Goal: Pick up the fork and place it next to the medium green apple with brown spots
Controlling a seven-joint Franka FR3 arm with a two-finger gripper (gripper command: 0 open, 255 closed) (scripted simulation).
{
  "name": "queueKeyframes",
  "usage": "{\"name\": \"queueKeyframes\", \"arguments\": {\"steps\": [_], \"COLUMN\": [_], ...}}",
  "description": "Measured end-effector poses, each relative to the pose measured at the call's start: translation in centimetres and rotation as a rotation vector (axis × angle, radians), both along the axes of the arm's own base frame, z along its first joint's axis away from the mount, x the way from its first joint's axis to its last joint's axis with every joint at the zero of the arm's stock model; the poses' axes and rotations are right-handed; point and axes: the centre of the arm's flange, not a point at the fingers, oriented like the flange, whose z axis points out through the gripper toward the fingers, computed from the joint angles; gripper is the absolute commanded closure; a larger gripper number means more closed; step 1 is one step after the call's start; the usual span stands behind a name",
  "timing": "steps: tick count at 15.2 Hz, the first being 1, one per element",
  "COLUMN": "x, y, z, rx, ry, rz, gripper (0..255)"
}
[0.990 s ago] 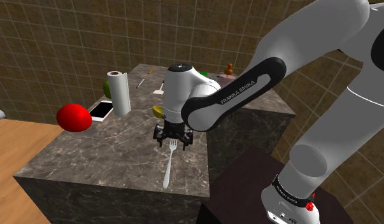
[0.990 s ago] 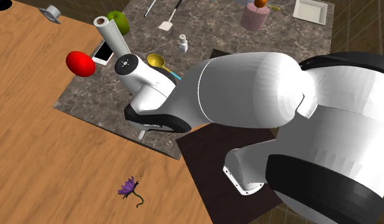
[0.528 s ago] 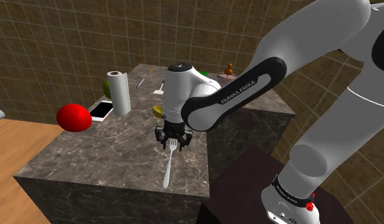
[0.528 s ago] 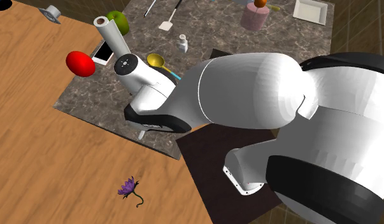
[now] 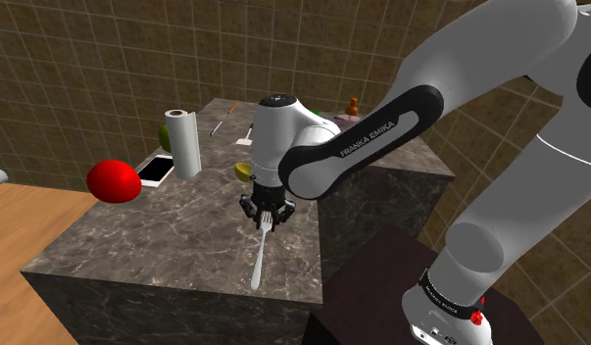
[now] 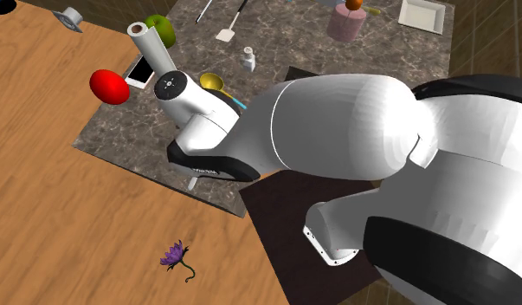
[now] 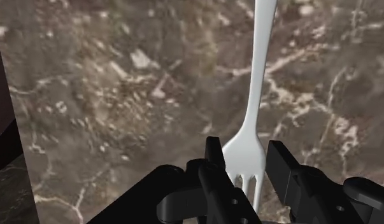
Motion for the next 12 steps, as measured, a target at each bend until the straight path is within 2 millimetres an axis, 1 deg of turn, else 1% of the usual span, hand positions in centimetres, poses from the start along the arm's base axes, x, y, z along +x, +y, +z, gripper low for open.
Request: {"name": "queueKeyframes", "arguments": {"steps": [4, 12], "x": [0.0, 0.1], "y": [0.1, 0.1], "z": [1.8, 6.1], "rx": [0.003, 0.003], "ry": [-0.002, -0.002], "rz": [0.000, 0.000], "gripper": [255, 255]}}
